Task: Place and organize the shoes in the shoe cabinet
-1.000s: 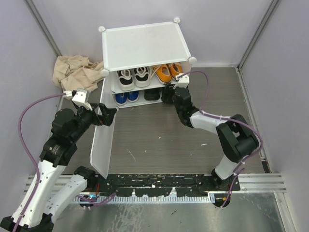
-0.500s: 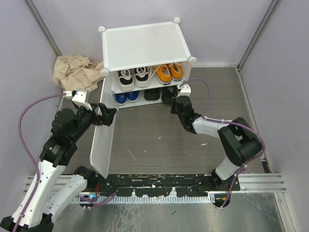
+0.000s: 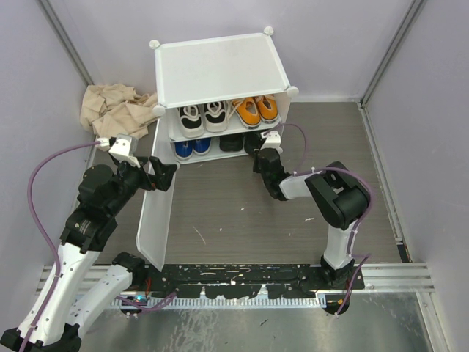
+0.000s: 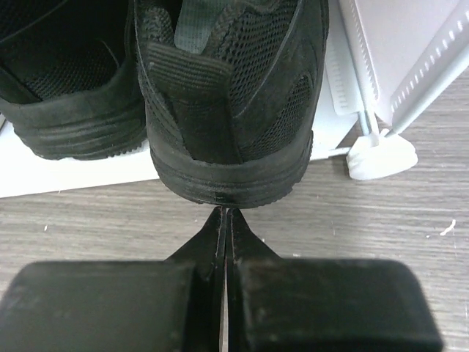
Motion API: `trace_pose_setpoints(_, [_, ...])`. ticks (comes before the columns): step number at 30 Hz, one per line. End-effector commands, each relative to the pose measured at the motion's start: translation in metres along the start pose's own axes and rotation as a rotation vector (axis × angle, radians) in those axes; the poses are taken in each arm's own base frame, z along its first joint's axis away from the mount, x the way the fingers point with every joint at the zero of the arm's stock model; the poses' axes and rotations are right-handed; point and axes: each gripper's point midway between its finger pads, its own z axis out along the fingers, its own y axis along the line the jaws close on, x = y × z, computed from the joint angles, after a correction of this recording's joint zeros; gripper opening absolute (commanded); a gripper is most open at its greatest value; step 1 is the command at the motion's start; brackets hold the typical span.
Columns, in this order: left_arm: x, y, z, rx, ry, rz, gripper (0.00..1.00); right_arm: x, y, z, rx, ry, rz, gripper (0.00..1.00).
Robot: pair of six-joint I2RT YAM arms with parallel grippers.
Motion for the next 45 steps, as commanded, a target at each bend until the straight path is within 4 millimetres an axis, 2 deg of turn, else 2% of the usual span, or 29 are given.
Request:
trace_pose_setpoints(1, [0.084,0.022,-0.006,-0.078,0.306,0.021,0.98,-0.082,0.009,0.015,0.028,-0.286,0.051,0.01])
trace_pose_setpoints(6, [0.085,0.023,-0.006,-0.081,0.309,0.021,0.98,-0.081,0.008,0.030,0.051,-0.293,0.027,0.01])
trace_pose_setpoints(13, [0.086,0.024,-0.005,-0.091,0.312,0.022,0.98,-0.063,0.003,0.012,0.028,-0.236,0.052,0.01])
trace_pose_setpoints(18, [0.086,0.026,-0.004,-0.099,0.315,0.024,0.98,-0.050,0.007,-0.022,-0.066,-0.173,0.110,0.01])
trace_pose_setpoints(20, [0.085,0.027,-0.004,-0.102,0.315,0.026,0.98,-0.052,0.003,-0.041,-0.076,-0.159,0.131,0.01])
trace_pose_setpoints(24, [0.083,0.026,-0.003,-0.100,0.313,0.028,0.98,-0.063,-0.023,-0.077,0.023,-0.123,0.122,0.03])
trace_pose_setpoints(25, [0.082,0.026,-0.002,-0.098,0.313,0.027,0.98,-0.073,-0.031,-0.089,0.051,-0.135,0.122,0.03])
trace_pose_setpoints(30, [0.079,0.015,0.001,-0.050,0.317,-0.001,0.98,-0.092,-0.064,-0.134,0.141,-0.147,0.126,0.20])
trace_pose_setpoints(34, [0.068,-0.002,0.003,0.013,0.303,-0.073,0.98,-0.109,-0.070,-0.159,0.128,-0.163,0.157,0.27])
trace_pose_setpoints(37, [0.053,-0.028,0.004,0.126,0.267,-0.169,0.98,-0.116,-0.074,-0.172,0.126,-0.160,0.166,0.29])
trace_pose_setpoints(41, [0.010,-0.080,0.002,0.369,0.201,-0.329,0.98,-0.125,-0.081,-0.189,0.136,-0.182,0.177,0.30])
trace_pose_setpoints(45, [-0.041,-0.133,-0.012,0.596,0.112,-0.395,0.98,-0.132,-0.090,-0.204,0.157,-0.212,0.184,0.30])
